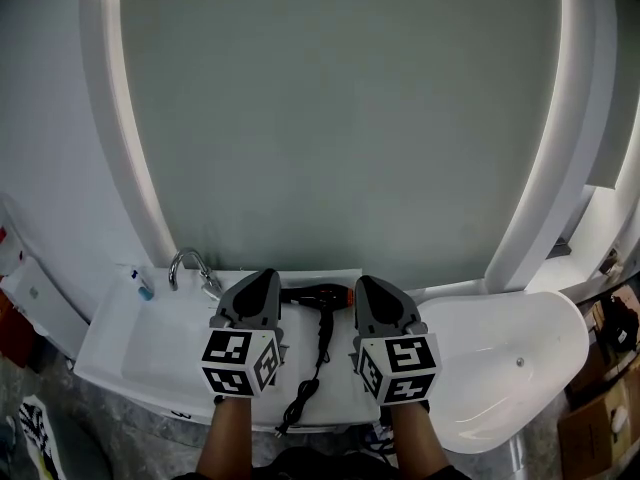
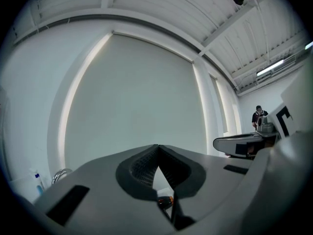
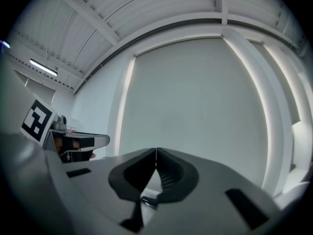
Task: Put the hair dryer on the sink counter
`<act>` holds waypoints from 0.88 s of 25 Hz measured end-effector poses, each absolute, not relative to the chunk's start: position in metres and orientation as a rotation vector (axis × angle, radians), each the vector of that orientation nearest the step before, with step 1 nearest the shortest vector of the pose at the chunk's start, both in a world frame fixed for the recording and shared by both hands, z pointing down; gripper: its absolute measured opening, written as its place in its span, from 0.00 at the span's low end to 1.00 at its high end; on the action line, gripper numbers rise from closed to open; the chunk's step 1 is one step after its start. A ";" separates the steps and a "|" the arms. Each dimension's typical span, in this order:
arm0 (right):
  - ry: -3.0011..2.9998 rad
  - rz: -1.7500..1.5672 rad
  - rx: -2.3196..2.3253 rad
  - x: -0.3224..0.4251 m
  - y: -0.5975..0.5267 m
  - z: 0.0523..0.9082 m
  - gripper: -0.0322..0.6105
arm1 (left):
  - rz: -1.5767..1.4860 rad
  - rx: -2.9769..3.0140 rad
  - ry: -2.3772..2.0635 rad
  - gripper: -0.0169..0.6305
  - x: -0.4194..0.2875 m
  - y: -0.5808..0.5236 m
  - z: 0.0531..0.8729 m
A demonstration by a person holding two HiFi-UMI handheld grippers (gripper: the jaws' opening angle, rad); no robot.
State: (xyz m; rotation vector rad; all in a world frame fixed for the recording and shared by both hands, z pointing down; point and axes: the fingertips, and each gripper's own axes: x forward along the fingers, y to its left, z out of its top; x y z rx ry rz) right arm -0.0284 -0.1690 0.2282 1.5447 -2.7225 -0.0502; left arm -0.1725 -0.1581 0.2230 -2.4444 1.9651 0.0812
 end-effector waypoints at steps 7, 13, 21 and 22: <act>-2.746 -0.062 1.541 -0.033 -0.169 0.225 0.08 | 0.087 -2.440 1.961 0.04 -0.173 -0.160 0.219; -2.761 -0.097 1.555 -0.029 -0.168 0.222 0.08 | 0.097 -2.437 1.975 0.04 -0.174 -0.161 0.224; -2.771 -0.087 1.538 -0.033 -0.173 0.227 0.08 | 0.126 -2.437 2.026 0.04 -0.184 -0.163 0.233; -2.773 -0.085 1.535 -0.033 -0.173 0.228 0.08 | 0.131 -2.435 2.034 0.04 -0.186 -0.163 0.234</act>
